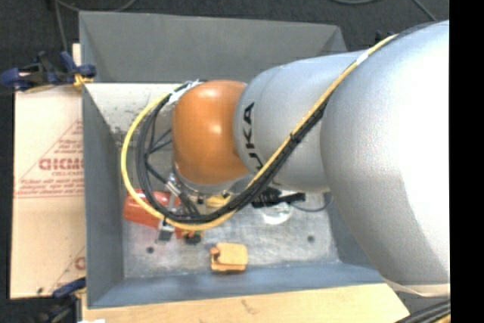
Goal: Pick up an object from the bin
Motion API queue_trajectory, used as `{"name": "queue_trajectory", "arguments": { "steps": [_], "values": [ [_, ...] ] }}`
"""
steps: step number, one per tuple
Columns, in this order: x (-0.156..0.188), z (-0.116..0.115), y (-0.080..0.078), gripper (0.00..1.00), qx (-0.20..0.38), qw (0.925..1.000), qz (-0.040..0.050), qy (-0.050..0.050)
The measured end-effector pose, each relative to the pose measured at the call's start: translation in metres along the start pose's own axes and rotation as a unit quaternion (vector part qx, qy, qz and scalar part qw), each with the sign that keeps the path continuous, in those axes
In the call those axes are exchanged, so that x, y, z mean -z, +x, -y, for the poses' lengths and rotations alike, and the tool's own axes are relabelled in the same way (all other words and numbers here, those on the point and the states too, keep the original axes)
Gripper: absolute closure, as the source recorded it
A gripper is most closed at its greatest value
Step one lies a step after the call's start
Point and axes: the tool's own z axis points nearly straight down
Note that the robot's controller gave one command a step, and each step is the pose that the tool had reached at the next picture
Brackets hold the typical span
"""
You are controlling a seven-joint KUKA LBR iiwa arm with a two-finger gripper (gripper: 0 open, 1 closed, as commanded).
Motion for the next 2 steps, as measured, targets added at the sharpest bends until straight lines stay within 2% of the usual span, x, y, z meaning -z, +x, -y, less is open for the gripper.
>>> {"name": "queue_trajectory", "arguments": {
  "steps": [1,2],
  "values": [
    [0.045,0.003,-0.002,1.00,-0.012,0.9999,-0.0030,0.001],
    [0.095,0.002,-0.004,1.00,-0.014,0.9999,0.0007,-0.001]
  ]
}}
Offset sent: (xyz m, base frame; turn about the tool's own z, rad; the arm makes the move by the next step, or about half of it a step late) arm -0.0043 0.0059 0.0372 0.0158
